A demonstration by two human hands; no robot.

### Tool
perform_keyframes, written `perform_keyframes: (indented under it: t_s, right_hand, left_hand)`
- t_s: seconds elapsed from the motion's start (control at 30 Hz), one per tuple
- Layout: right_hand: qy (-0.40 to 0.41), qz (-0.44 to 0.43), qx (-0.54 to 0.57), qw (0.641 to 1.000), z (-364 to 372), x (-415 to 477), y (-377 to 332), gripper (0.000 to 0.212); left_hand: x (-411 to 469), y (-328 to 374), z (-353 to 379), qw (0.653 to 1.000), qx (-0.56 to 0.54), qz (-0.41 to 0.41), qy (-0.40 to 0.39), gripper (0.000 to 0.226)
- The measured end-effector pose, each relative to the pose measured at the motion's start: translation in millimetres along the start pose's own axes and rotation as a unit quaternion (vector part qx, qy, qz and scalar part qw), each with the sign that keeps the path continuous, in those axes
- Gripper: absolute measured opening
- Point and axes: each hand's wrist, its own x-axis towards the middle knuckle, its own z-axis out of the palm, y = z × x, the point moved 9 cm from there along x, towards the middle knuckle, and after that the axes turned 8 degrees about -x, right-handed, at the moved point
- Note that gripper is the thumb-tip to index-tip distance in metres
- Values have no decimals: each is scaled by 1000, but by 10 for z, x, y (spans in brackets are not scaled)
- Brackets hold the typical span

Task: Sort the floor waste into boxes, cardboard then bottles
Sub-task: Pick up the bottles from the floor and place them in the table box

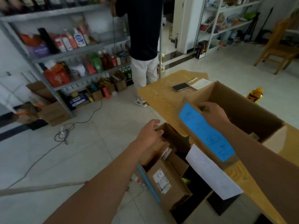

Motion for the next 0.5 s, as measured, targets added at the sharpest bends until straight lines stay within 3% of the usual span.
perform_keyframes:
  t_s: [0.1, 0.13, 0.27, 0.37, 0.5]
  right_hand:
    - [-3, 5, 42, 999, 427, -313, -537, 33]
    - [-1, 9, 49, 999, 639, -418, -662, 33]
    - [-33, 37, 61, 997, 1673, -1093, -1102, 19]
    - [-138, 54, 34, 988, 2479, -1724, -1336, 16]
    - [-187, 94, 40, 977, 3011, -2197, -1685, 34]
  left_hand:
    - [-297, -318, -740, 999, 22, 26, 40, 6]
    - [-398, -453, -991, 998, 28, 24, 52, 5]
    - [-768, -1150, -1884, 995, 61, -13, 81, 37]
    - [-990, -1832, -2288, 991, 81, -75, 82, 46]
    - [-1192, -2621, -2602, 980, 85, -151, 100, 50]
